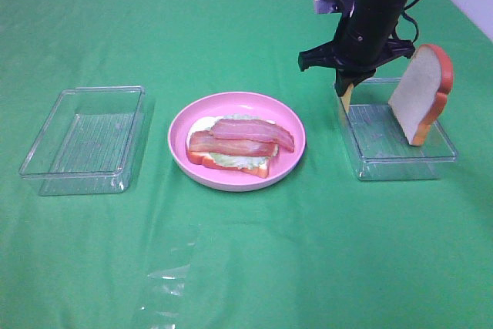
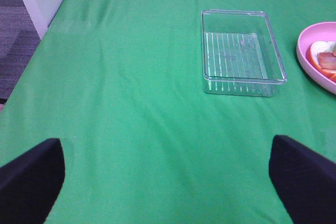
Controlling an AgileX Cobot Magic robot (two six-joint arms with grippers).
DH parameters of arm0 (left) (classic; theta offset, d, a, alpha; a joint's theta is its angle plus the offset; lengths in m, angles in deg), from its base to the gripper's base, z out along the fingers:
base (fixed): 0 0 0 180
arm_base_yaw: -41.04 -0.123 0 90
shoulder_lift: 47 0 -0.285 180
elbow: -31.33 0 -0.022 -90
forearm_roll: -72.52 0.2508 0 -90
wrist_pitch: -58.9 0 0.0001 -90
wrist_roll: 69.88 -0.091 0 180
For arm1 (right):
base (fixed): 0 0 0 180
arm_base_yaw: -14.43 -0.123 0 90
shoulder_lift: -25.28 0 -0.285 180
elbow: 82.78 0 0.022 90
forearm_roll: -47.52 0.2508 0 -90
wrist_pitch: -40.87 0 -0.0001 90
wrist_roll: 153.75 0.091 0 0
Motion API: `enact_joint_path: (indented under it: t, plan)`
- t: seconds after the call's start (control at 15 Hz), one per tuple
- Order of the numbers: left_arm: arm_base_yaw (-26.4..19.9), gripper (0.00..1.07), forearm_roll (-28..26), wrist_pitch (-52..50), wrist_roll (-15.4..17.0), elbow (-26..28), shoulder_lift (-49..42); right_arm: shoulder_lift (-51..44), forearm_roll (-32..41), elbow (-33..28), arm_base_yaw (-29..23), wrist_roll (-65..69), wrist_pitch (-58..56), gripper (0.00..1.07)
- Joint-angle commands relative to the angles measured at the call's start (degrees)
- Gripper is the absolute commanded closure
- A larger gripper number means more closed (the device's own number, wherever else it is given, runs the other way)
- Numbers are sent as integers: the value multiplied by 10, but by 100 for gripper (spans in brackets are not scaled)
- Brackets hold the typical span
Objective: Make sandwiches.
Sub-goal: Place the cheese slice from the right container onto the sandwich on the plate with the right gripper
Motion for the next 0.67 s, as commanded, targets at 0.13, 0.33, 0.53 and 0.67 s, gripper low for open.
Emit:
enact_joint_path:
  t: [0.13,0.33,0.53,0.67]
  plan:
    - [2,7,0,-1,-1,-1,-7,-14,-1,3,1,-10,-3,107]
    - [2,7,0,-1,-1,-1,-7,-40,-2,3,0,-19,-16,107]
    - [2,7,0,-1,-1,-1,-7,-96,-1,10,-1,-22,-36,107]
    - [2,7,0,-1,-1,-1,-7,-107,7,10,-1,-22,-40,107]
